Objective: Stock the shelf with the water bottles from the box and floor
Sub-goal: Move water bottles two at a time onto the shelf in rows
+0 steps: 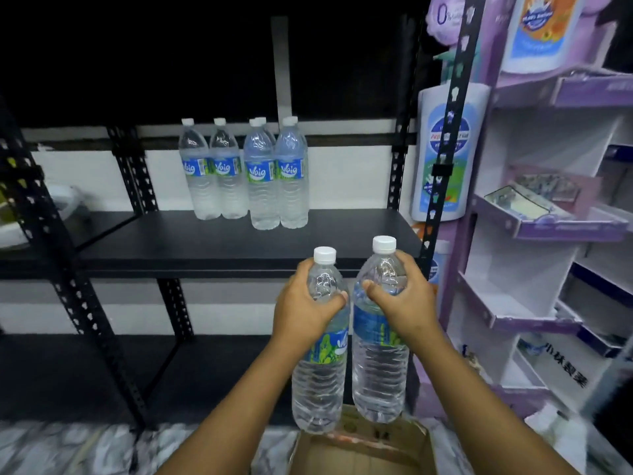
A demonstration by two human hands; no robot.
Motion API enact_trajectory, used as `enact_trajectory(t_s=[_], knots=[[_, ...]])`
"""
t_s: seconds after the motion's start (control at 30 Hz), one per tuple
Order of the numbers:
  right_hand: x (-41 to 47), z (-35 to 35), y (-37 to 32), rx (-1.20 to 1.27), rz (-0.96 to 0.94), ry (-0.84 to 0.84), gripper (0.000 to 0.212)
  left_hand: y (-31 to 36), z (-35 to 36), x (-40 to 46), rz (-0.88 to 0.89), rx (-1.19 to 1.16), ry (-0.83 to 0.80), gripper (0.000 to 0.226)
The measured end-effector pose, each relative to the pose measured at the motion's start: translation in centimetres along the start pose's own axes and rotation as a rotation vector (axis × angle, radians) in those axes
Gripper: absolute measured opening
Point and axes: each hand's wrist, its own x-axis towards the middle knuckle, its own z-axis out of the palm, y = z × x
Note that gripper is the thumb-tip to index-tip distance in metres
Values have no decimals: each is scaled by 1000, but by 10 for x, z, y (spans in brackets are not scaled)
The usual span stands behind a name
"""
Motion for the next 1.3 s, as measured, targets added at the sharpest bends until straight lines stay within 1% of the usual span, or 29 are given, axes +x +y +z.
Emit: enact_trajectory(t_s=[0.1,0.23,0.3,0.43,0.5,0.6,0.8,0.93,1.13,1.3], knots=[[28,-2,-22,3,-38,14,53,21,-4,25,56,7,33,57],[61,-1,-44,46,-81,31,59,44,-11,56,70,26,101,71],[78,1,-51,60,-97,31,62,55,-14,72,87,22,126,74],[115,2,-66,60,-135,34,56,80,-20,106,124,4,159,80],[131,-1,-74,67,-143,37,59,92,-20,122,149,13,168,81],[156,-1,-83,52,-164,56,59,106,-18,144,183,29,181,76],[201,1,-83,2,-182,99,61,119,-6,184,178,58,210,73],[220,5,-75,-25,-182,138,56,119,5,203,192,76,229,73],[237,17,-49,-44,-131,137,55,106,23,225,158,122,230,71],[252,22,-34,-70,-135,166,55,90,36,245,148,131,221,70]])
